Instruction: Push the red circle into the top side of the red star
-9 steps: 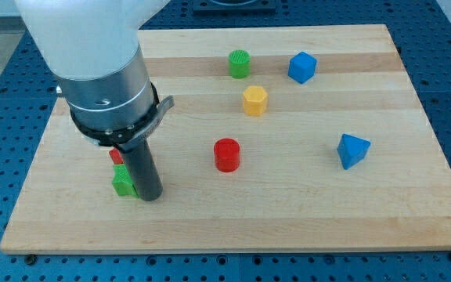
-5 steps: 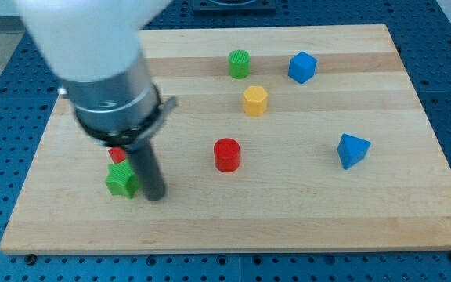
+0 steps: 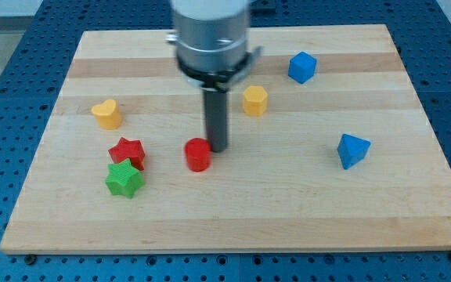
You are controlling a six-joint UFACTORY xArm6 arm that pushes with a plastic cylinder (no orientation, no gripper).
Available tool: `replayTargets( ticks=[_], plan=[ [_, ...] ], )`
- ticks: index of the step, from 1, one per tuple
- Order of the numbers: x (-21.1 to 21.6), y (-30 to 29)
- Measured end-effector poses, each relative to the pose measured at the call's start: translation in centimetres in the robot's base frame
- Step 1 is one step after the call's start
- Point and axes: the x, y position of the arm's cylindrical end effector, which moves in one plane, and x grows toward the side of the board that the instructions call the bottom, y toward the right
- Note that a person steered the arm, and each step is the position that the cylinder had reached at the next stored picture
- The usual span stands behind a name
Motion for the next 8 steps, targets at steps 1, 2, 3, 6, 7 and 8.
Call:
replayTargets(
  ticks=[1,2,3,6,7,8],
  plan=[
    [-0.3,-1.7],
    [0.7,3.4],
    [5.5,4.5],
    [2.1,-8.4],
    [4.3,-8.2],
    [7.4,-6.2]
  ],
)
